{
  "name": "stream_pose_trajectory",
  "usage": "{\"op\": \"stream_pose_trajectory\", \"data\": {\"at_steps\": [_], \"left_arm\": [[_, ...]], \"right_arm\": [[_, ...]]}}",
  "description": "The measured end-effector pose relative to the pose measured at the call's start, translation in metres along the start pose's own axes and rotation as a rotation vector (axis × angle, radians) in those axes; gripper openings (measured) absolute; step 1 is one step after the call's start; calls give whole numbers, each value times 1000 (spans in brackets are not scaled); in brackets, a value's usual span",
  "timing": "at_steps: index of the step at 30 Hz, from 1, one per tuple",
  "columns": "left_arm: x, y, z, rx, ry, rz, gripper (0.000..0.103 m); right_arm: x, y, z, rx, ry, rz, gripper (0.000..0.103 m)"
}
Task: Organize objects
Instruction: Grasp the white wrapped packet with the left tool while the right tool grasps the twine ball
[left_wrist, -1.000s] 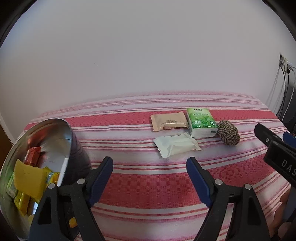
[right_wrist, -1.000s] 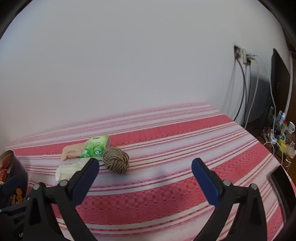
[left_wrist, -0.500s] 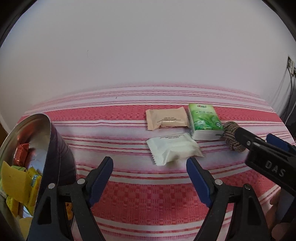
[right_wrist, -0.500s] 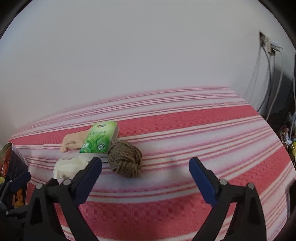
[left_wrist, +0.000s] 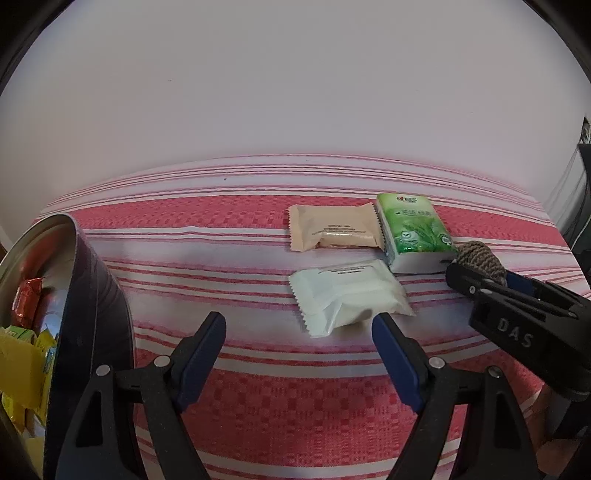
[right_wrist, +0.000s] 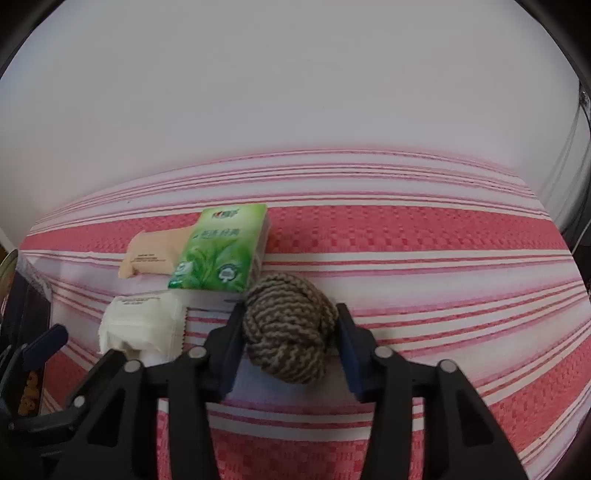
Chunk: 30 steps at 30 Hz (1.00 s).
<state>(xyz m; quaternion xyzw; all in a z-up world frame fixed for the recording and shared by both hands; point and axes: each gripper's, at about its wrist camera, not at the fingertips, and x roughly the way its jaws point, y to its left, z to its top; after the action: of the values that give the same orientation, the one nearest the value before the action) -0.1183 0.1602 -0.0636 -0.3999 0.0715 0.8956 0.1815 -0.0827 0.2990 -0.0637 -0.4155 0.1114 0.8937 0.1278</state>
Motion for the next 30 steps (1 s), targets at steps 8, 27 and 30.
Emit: {"op": "stream_pose_trajectory", "data": {"at_steps": [8,27,30], "left_arm": [[5,3,5,-43,32,-40,83],[33,-26,24,25,60,-58,54],[29,-21,21,38,53,-64,53]], "right_arm": [[-30,-24,-3,103,-51,21,45],[-51,-44,9,178,-138,-22,45],[-49,-43,8,176,-135,-29,45]]}}
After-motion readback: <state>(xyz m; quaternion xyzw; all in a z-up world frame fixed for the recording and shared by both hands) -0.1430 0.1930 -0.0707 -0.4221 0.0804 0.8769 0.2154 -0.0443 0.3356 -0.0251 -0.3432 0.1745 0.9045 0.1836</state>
